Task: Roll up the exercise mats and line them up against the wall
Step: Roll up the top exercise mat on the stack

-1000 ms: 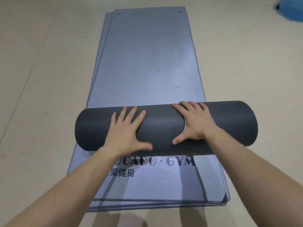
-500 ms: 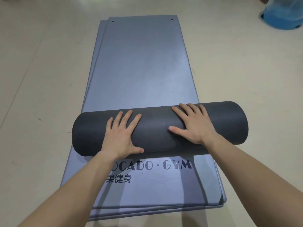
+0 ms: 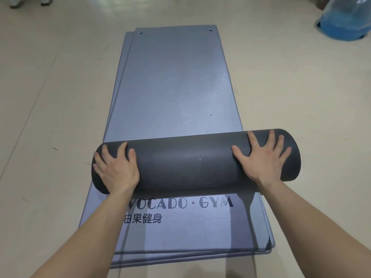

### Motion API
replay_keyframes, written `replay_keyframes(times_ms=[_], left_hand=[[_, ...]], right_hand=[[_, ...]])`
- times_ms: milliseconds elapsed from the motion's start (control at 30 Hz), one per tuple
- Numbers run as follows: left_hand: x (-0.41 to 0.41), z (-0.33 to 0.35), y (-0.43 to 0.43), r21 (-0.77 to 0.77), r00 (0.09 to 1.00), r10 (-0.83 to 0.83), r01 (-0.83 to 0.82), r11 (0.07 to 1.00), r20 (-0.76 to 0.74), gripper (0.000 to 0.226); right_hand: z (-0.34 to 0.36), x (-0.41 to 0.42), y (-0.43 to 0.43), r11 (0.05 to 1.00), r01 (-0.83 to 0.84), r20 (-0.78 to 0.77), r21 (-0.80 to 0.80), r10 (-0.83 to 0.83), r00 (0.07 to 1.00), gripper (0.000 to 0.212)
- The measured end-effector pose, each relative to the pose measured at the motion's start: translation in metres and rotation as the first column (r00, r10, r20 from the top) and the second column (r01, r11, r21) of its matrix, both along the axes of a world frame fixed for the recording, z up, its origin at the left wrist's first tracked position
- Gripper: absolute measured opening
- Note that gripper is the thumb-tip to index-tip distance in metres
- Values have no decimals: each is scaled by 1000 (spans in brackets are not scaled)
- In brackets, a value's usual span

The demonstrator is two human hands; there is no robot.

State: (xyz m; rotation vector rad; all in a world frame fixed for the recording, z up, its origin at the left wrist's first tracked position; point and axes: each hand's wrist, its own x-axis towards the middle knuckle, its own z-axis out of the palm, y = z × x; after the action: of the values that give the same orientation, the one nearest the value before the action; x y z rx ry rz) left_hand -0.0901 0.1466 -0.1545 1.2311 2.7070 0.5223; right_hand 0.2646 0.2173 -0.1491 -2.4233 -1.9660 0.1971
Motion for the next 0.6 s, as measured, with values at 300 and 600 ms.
replay_keyframes(times_ms=[300, 600], left_hand=[[-5, -3, 3, -12, 908, 357, -363, 932, 219, 102], [102, 4, 58, 39, 975, 69, -79, 996, 211, 109]], right_hand=[[0, 34, 19, 980, 193, -3, 39, -193, 981, 77], [0, 150, -26, 860, 507, -144, -53, -509, 849, 89]])
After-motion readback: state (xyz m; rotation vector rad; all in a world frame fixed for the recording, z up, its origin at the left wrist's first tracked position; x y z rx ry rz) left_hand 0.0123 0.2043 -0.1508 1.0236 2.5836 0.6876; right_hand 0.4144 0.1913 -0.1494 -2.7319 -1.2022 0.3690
